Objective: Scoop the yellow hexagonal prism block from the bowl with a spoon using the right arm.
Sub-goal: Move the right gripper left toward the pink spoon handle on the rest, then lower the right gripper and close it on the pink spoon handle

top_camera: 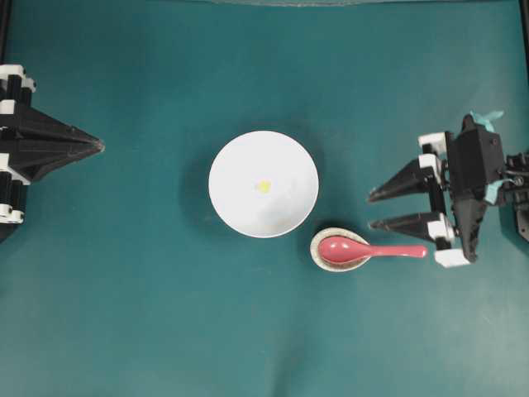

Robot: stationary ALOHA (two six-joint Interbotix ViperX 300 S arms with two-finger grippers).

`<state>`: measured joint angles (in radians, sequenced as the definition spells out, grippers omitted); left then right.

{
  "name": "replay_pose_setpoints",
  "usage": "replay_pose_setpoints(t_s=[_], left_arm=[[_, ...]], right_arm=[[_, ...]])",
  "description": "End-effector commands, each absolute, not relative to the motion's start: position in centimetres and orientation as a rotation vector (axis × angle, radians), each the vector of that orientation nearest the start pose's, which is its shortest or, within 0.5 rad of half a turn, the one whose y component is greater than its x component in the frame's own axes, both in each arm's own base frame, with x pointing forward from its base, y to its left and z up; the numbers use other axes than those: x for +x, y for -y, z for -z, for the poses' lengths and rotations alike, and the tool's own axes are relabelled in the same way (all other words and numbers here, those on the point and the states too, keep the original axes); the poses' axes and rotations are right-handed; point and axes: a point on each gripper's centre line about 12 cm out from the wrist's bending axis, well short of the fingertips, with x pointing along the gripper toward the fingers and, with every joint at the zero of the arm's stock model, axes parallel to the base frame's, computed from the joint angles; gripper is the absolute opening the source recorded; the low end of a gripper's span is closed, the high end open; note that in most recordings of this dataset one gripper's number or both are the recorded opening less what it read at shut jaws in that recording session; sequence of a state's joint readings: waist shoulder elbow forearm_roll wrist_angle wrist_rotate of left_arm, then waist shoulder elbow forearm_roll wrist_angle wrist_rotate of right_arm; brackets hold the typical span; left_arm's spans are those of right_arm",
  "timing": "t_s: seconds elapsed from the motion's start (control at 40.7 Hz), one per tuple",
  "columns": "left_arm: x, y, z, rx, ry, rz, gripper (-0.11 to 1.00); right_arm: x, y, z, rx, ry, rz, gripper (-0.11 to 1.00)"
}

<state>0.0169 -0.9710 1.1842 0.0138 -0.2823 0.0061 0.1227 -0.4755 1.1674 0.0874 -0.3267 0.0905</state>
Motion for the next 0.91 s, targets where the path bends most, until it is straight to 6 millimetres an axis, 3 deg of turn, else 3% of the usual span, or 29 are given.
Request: replay_pose_setpoints(t_s=[0.0,0.443,0.885], left_arm=[[20.0,-0.3,-29.8,0.022,0.086,-0.016,0.05],[20.0,-0.3,-29.7,0.022,0.084,-0.015,0.05],[20.1,-0.3,-29.7,0.019,0.081,-0.014,0.05]], right_arm=[[25.3,-3.3,-18.8,0.153,-0.329,-0.082,0.51],[22.1,-4.0,-15.3,0.239,-0.207,-0.07,0.5],[23.4,-5.9,-11.1,0.198,-0.203,-0.043,0.5]])
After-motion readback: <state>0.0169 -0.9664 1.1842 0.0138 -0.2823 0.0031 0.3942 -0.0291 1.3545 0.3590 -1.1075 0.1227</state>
